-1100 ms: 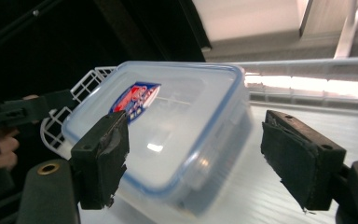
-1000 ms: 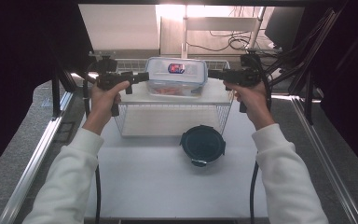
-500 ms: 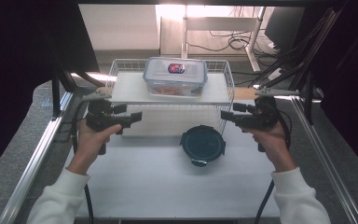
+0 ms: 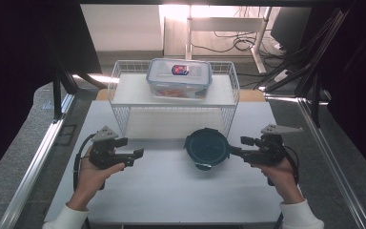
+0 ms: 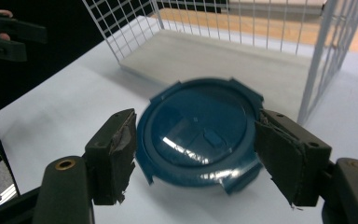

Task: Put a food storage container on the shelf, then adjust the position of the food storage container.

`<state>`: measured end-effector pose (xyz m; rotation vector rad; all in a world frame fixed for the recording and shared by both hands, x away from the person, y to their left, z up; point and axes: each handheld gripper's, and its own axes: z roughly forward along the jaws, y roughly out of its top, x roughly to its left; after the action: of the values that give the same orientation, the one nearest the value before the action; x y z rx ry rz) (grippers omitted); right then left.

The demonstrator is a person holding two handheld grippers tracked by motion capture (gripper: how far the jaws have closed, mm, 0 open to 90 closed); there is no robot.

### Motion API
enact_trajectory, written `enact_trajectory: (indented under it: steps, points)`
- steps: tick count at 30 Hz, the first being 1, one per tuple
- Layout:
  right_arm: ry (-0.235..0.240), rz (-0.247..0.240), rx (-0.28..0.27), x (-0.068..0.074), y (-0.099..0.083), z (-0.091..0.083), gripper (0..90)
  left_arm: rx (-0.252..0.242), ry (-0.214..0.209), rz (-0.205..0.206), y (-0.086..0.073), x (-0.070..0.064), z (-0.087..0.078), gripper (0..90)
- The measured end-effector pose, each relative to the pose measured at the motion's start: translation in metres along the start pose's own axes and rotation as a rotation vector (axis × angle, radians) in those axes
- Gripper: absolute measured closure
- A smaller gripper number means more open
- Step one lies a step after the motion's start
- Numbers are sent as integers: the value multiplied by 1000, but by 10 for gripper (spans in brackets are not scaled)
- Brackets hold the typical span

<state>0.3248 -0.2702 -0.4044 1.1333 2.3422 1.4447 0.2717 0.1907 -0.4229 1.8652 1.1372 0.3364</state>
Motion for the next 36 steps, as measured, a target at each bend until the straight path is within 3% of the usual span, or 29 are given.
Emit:
enact_trajectory:
  steps: [4, 6, 7, 15, 25, 36]
  points:
    - [-12, 22, 18, -5, -10, 2, 304, 2, 5, -24, -18, 1, 5, 239]
    - [-20, 45, 21, -8, -16, 3, 315, 31, 25, -19, -24, 1, 10, 234]
    - [-37, 41, 32, -9, -19, 4, 316, 17, 28, -44, -27, 3, 11, 239]
    - [-64, 21, 87, -9, -24, 11, 320, 17, 30, -49, -33, 4, 16, 242]
    - [-97, 16, 93, -13, -24, 11, 314, 41, 69, -35, -36, 8, 19, 236]
    - [-100, 12, 114, -13, -24, 12, 383, 50, 57, -52, -38, 8, 19, 227]
